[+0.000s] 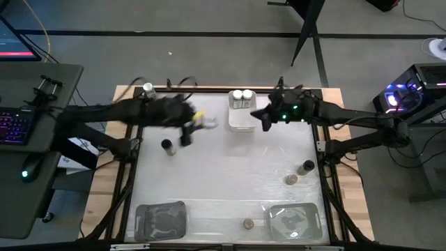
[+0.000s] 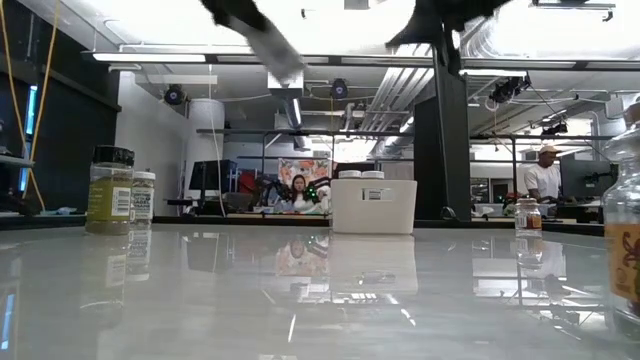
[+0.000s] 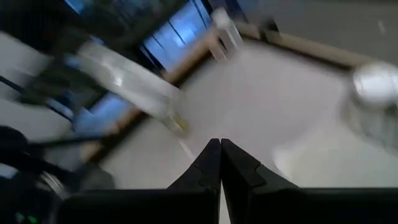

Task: Sort spices by type
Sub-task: Put the bottom white seasoning bottle into the white bin

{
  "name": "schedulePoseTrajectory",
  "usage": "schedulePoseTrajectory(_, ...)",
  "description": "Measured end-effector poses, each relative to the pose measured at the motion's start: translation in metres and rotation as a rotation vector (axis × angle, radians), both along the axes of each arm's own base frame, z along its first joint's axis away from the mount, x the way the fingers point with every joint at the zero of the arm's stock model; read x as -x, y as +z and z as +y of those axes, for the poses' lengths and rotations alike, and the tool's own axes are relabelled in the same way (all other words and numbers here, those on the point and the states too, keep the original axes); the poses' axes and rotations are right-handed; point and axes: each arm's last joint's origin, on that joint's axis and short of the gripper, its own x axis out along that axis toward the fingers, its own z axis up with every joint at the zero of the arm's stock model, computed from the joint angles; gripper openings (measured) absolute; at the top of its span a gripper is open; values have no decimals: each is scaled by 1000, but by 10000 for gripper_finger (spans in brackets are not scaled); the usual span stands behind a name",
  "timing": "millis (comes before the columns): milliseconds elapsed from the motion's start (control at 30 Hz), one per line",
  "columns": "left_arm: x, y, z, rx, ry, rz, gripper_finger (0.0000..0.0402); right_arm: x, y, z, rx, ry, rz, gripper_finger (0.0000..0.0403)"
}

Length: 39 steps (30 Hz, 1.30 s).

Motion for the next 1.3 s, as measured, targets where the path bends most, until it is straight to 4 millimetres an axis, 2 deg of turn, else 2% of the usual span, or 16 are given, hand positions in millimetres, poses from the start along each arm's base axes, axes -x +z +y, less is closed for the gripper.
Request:
schedulePoseTrajectory(133,-50,-26,50,12,19,-54,169,5,38,0,107,-18,-125,0)
schedulePoseTrajectory(267,-92,-50,87,65,40,1,169,9,63,0,185,-52,-175,0)
schedulePoseTrajectory(400,-126,-67,110,60,39,44,169,11,70,-2,223,-106,-178,0)
schedulePoseTrajectory(500,-143,-78,121,75,43,110,169,11,69,-2,209,-120,-170,0)
schedulePoseTrajectory(733,-159,-107,128,65,14,313,169,11,65,-2,172,-130,-147,0)
schedulePoseTrajectory(967,-163,-127,134,29,46,396,169,11,65,-2,148,-138,-147,0)
schedulePoseTrajectory(1233,-163,-140,145,17,77,425,170,11,64,-2,147,-137,-146,0)
schedulePoseTrajectory(1300,-164,-142,146,18,76,429,191,11,64,-2,147,-138,-147,0)
